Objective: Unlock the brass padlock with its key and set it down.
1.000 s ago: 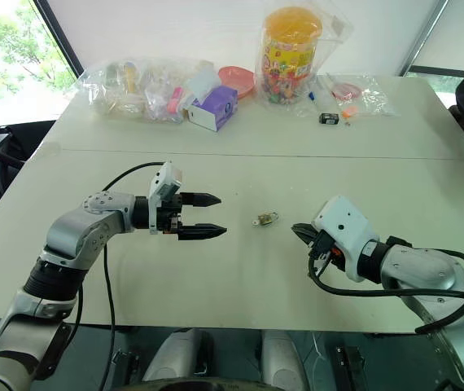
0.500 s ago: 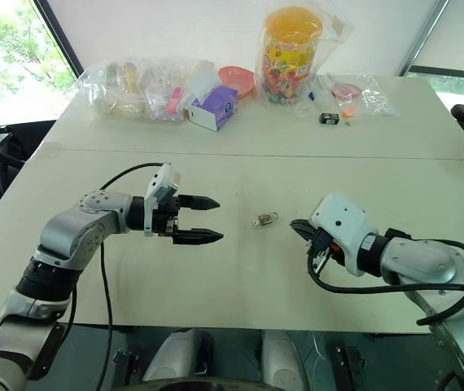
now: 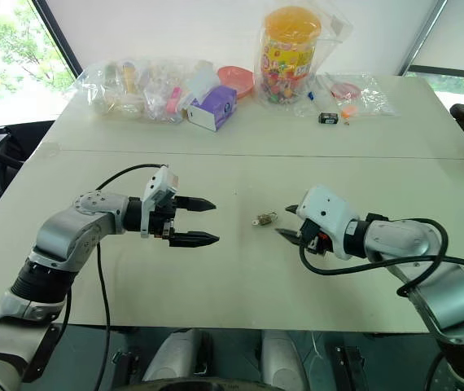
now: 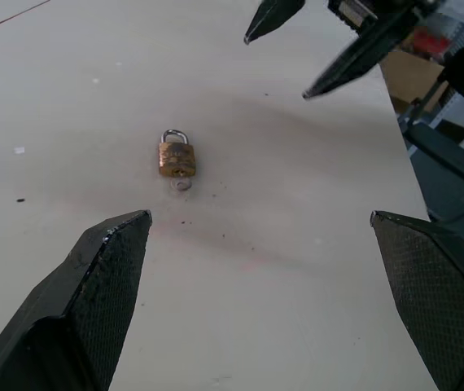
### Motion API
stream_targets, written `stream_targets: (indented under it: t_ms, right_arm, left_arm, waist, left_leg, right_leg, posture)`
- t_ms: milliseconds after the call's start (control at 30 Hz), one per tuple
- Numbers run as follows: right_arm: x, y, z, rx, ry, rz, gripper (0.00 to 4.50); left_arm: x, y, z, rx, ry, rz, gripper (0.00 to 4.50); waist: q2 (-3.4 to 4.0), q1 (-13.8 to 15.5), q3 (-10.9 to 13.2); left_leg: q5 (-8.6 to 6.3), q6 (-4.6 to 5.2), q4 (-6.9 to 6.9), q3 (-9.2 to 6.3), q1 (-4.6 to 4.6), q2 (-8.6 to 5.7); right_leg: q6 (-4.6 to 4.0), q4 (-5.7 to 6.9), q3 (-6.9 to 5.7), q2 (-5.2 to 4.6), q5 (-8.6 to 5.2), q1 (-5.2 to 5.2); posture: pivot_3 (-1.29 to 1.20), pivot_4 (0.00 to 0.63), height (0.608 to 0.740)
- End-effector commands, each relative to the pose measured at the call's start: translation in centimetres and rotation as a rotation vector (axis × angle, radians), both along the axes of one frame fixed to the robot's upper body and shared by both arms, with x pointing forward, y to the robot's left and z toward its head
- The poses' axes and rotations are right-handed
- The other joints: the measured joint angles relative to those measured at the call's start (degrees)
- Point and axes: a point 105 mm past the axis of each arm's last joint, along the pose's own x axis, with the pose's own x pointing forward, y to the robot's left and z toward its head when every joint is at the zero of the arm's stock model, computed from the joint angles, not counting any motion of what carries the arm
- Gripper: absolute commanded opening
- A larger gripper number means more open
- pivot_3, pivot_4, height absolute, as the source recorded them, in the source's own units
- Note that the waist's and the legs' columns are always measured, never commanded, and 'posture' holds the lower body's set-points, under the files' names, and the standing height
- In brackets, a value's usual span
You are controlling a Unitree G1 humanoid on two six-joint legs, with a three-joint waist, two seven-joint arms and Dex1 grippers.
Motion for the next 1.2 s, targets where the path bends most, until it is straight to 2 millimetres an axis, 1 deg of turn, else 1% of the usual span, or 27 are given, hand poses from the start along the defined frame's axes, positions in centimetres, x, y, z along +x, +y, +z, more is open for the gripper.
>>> stream_targets:
  t_ms: [33,133,233,433,733,833,933,1000,1033,1133,1200]
  right_arm:
    - [1.2,0.5,-0.5,-0.043,0.001,0.087,4.48]
    - [2.3,1.2,-0.7,-0.015,0.032,0.148,4.48]
    - [3.3,1.8,-1.3,-0.012,0.062,0.191,4.48]
    - [5.5,1.3,-3.8,-0.082,0.116,0.23,4.48]
    - [7.2,0.7,-5.5,-0.108,0.141,0.224,4.48]
    - [7.4,0.7,-6.0,-0.113,0.154,0.224,3.64]
    - [7.6,0.5,-6.7,-0.144,0.162,0.221,2.13]
    - [7.7,0.2,-7.0,-0.154,0.169,0.215,1.0]
    - [7.8,0.0,-7.1,-0.165,0.169,0.211,0.67]
    - [7.7,-0.1,-7.0,-0.172,0.16,0.215,0.69]
    - [7.8,0.2,-5.8,-0.2,0.056,0.22,0.69]
  left_arm:
    - [0.5,0.3,0.2,0.018,-0.056,0.015,4.5]
    - [0.6,0.1,0.8,-0.001,-0.067,0.025,4.5]
    - [0.7,0.7,0.8,0.011,-0.083,0.045,4.5]
    - [0.0,1.0,0.8,0.013,-0.087,0.07,4.5]
    - [-0.3,1.3,0.8,0.019,-0.093,0.089,4.5]
    - [-0.2,1.5,0.8,0.029,-0.099,0.099,4.5]
    - [-0.1,1.6,0.8,0.031,-0.1,0.104,4.5]
    - [-0.1,1.6,0.8,0.031,-0.101,0.105,4.5]
    - [-0.1,1.6,0.8,0.031,-0.101,0.105,4.5]
    - [-0.1,1.6,0.7,0.03,-0.098,0.106,4.5]
    - [-0.1,1.5,0.7,0.025,-0.091,0.099,4.5]
  waist:
    - [0.0,-0.1,0.0]
    - [0.01,-0.2,0.0]
    - [0.01,-0.2,0.0]
    - [0.01,-0.2,0.0]
    - [0.01,-0.5,0.0]
    - [0.02,-1.0,0.0]
    - [0.02,-1.2,0.0]
    - [0.03,-1.3,0.0]
    - [0.03,-1.2,0.0]
    - [0.03,-1.2,0.0]
    - [0.03,-1.1,0.0]
  left_leg:
    - [0.0,0.0,0.01,0.01,0.0,0.0]
    - [0.0,0.0,-0.01,0.0,0.01,0.02]
    - [0.0,0.0,-0.02,0.0,-0.01,0.02]
    - [0.0,0.0,-0.01,0.01,-0.01,0.01]
    - [0.0,-0.01,-0.01,0.01,0.0,0.03]
    - [0.01,-0.01,-0.01,0.01,0.01,0.04]
    - [0.01,-0.03,0.0,0.0,0.03,0.04]
    - [0.02,-0.03,0.0,0.01,0.06,0.04]
    - [0.02,-0.04,0.0,0.01,0.07,0.04]
    - [0.02,-0.04,0.01,0.01,0.08,0.03]
    - [0.02,-0.04,0.01,0.0,0.08,0.02]
  right_leg:
    - [0.0,0.0,0.0,0.0,0.0,0.0]
    - [0.0,0.0,-0.01,0.02,0.0,-0.01]
    - [0.0,0.0,-0.01,-0.01,0.0,-0.03]
    - [0.01,0.0,-0.01,-0.1,0.0,-0.03]
    - [0.0,0.02,-0.01,-0.12,0.01,-0.03]
    - [0.0,0.04,0.0,-0.13,0.01,-0.03]
    - [0.0,0.08,0.0,-0.15,0.01,-0.02]
    - [0.0,0.1,0.0,-0.16,0.02,0.0]
    - [0.0,0.11,0.0,-0.16,0.02,0.0]
    - [0.0,0.12,0.01,-0.18,0.02,0.02]
    - [0.0,0.12,0.01,-0.2,0.02,0.03]
  posture:
    - [0.0,0.15,0.735]
    - [0.0,0.15,0.735]
    - [0.0,0.15,0.735]
    - [0.0,0.15,0.735]
    - [0.0,0.15,0.735]
    - [0.0,0.15,0.735]
    - [0.0,0.15,0.735]
    - [0.0,0.15,0.735]
    - [0.0,0.15,0.735]
    - [0.0,0.15,0.735]
    - [0.0,0.15,0.735]
